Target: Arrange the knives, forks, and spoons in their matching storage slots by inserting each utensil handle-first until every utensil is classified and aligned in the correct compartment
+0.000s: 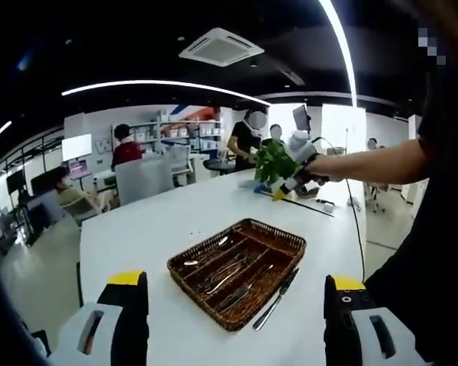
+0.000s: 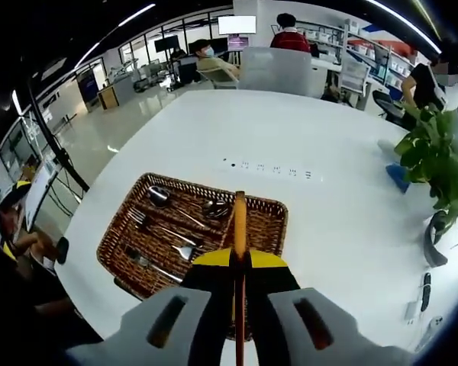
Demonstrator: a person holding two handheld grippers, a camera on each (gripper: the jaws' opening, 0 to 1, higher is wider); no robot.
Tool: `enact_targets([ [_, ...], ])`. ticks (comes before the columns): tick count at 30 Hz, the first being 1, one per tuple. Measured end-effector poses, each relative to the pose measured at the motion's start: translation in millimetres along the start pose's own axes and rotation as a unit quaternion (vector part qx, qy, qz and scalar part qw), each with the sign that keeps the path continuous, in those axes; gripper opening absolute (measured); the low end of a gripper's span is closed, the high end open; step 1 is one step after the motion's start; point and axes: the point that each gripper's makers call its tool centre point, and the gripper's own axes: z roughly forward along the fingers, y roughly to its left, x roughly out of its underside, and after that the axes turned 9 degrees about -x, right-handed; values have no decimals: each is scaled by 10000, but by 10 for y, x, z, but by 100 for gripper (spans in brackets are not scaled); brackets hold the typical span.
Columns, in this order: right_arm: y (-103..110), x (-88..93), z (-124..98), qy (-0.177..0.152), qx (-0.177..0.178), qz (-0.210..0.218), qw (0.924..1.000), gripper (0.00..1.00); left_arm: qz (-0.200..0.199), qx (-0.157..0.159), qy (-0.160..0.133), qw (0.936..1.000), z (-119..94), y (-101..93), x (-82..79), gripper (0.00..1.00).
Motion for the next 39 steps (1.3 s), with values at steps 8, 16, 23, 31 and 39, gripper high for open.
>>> enact_targets([
  [8,-40,-52,185,67,-43,204,9998,3,20,7,-31,10000,-15,-20,-37,100],
  [16,-76,-140,343,170,-16,178,9997,3,0,-70,-7,10000,-44,50,1,100],
  [23,-198,-205,495,183,-7,210,9996,3,-64,-153,74,9998,-49,82,81,100],
  [31,-243,-96,626,242,-25,299,9993,3,-109,-218,189,9995,-40,117,154,100],
  [39,-318,32,777,280,14,416,9987,3,-126,-213,268,9993,-9,101,180,100],
])
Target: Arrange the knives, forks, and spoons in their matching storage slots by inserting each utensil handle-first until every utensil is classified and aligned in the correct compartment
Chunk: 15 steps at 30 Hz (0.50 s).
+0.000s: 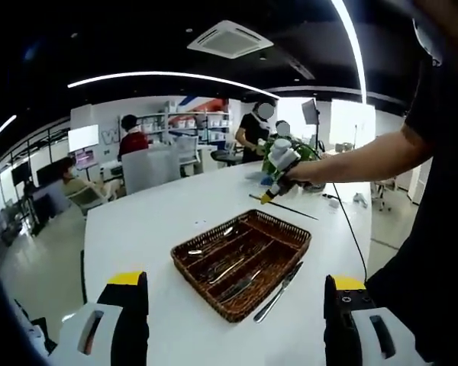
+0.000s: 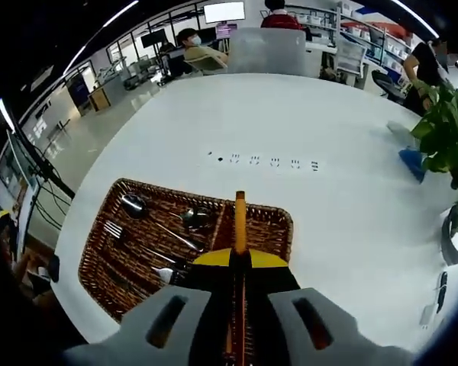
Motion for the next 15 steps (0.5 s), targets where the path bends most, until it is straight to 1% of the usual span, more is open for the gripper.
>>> enact_targets([
  [12,-56,33,264,11,17,29,10000,3,-113,-119,-117,9998,33,17,-45,100],
  [15,-73,86,330,62,21,70,10000,3,-115,-134,-107,9998,47,4,-45,100],
])
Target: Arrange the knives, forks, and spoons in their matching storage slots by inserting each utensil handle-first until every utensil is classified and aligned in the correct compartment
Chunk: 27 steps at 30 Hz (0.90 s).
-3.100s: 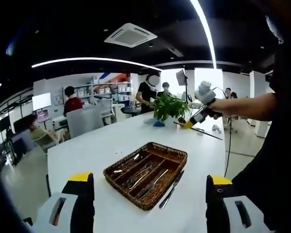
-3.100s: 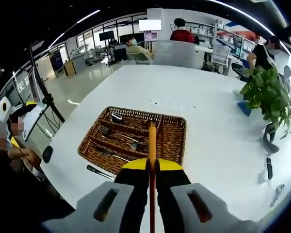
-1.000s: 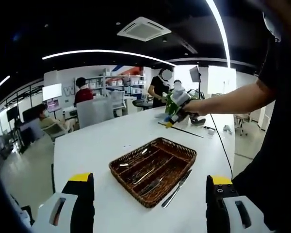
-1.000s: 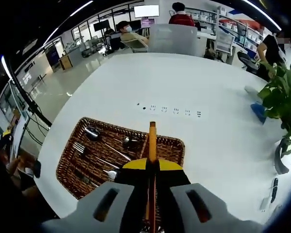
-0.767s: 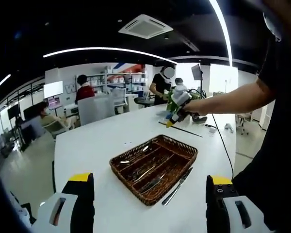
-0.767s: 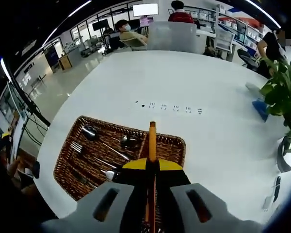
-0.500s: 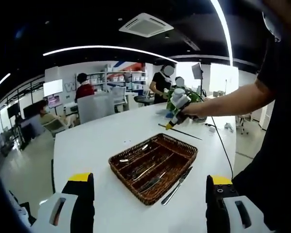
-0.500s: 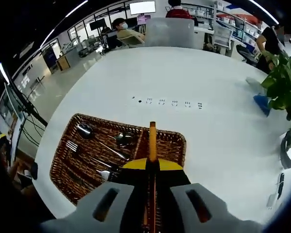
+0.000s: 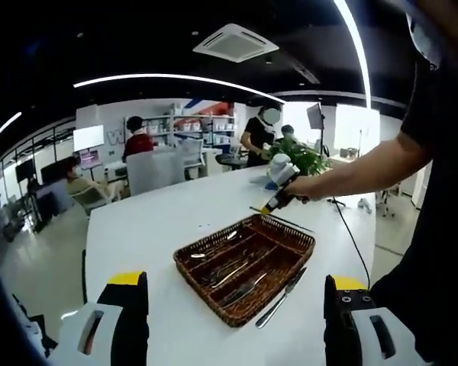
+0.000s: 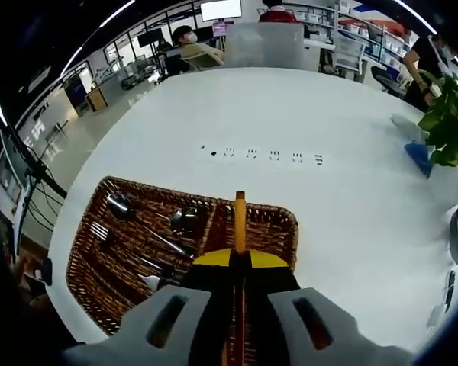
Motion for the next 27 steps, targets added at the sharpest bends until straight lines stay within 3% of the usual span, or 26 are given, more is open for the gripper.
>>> enact_targets([
  [11,-65,130,169,108,36,-19,9999,3,-14,-64,73,10000,-17,-6,37,100],
  [21,-35,62,179,0,40,-66,10000,3,-21,-73,115,9999,-3,1,47,100],
  [27,-67,122,266,93,70,-89,9999,3,-26,-89,137,9999,0,32,55,100],
])
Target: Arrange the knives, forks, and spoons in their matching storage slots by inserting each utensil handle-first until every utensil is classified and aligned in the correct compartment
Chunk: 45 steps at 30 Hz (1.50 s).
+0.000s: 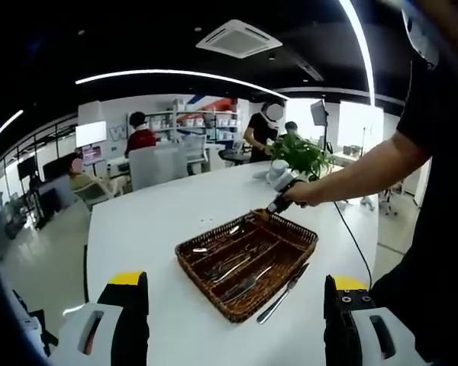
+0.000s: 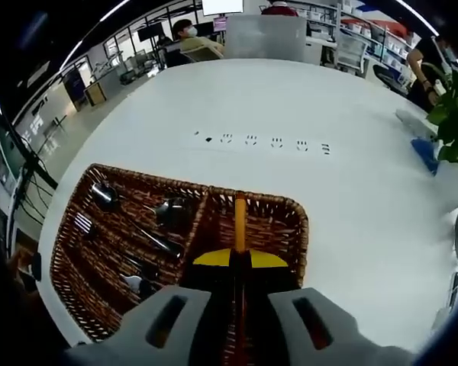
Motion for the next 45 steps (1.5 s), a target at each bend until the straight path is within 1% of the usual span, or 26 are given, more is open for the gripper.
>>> enact_targets([
  [5,-3,15,70,18,-2,7,10000,3,-7,-15,35,10000,-10,19,18,99],
  [7,-6,35,105,70,9,-10,10000,3,0,-28,69,10000,-14,31,34,98],
  [9,-16,78,135,113,39,-20,9999,3,-4,-37,79,10000,-14,31,37,98],
  [12,-40,134,179,166,67,73,9998,3,-15,-35,73,10000,-20,34,34,98],
  [19,-65,218,309,296,93,8,9995,3,-53,-69,120,9999,-54,57,65,99],
  [22,-52,214,288,277,96,39,9996,3,-115,-77,95,9999,-67,62,65,100],
  [25,-64,202,311,305,71,-95,9995,4,-129,-46,55,9999,-64,53,50,100],
  [29,-24,209,255,275,69,-199,9994,4,-133,-4,-17,9999,-49,43,6,100],
  [31,4,197,276,271,-52,-358,9990,4,-123,31,-43,9999,-46,28,-14,100],
  [32,14,180,286,247,-111,-509,9983,5,-93,42,-63,9999,-47,21,-26,100],
  [34,4,130,258,153,-72,-659,9977,9,-63,47,-97,9999,-47,20,-39,100],
  [36,13,75,207,34,-108,-634,9979,17,-71,22,-126,9999,-47,38,-55,100],
  [37,13,48,180,-18,-133,-631,9979,19,-73,17,-150,9999,-47,39,-72,100],
  [41,-10,-28,39,-201,-113,-704,9973,23,-63,27,-188,9998,-40,34,-104,100],
  [43,-19,-66,-48,-313,-103,-759,9966,28,-65,35,-228,9997,-32,36,-119,100],
  [44,-9,-92,-81,-390,-154,-802,9959,32,-68,41,-238,9997,-29,36,-125,100],
  [45,5,-116,-117,-463,-198,-825,9953,37,-65,50,-251,9997,-26,38,-132,100],
])
